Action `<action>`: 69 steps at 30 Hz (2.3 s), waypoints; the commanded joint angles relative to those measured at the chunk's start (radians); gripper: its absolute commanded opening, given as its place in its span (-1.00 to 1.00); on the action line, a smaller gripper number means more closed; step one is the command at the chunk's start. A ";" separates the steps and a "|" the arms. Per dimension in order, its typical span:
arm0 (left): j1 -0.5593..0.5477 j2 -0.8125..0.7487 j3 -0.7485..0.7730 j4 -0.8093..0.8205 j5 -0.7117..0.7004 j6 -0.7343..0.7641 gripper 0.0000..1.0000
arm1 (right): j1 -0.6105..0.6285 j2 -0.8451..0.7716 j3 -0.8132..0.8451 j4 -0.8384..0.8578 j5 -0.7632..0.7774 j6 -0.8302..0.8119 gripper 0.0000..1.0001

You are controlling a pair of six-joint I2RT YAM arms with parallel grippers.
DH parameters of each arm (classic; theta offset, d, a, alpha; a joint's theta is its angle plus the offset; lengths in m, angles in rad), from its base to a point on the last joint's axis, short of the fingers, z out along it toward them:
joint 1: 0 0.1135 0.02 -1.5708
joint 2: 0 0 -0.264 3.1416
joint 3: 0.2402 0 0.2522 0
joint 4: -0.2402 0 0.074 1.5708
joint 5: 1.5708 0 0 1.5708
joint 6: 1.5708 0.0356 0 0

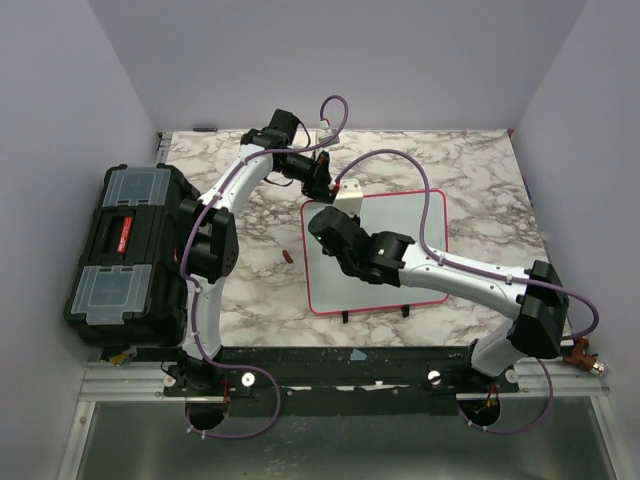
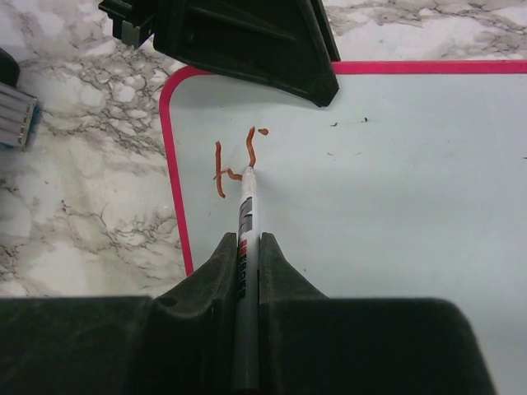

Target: Write a sentence on the whiteboard

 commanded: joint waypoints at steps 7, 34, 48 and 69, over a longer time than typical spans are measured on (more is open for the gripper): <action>-0.003 -0.050 -0.001 -0.001 0.057 0.036 -1.00 | -0.004 -0.031 -0.060 -0.087 -0.092 0.029 -0.99; -0.002 -0.056 -0.011 0.005 0.048 0.032 -1.00 | -0.020 -0.325 -0.334 0.367 -0.166 -0.046 -0.99; -0.002 -0.063 -0.019 0.017 0.036 0.024 -1.00 | -0.022 -0.217 -0.273 0.299 -0.074 -0.081 -0.99; 0.000 -0.062 -0.021 0.025 0.036 0.018 -1.00 | -0.022 -0.155 -0.210 0.231 0.049 -0.105 -0.99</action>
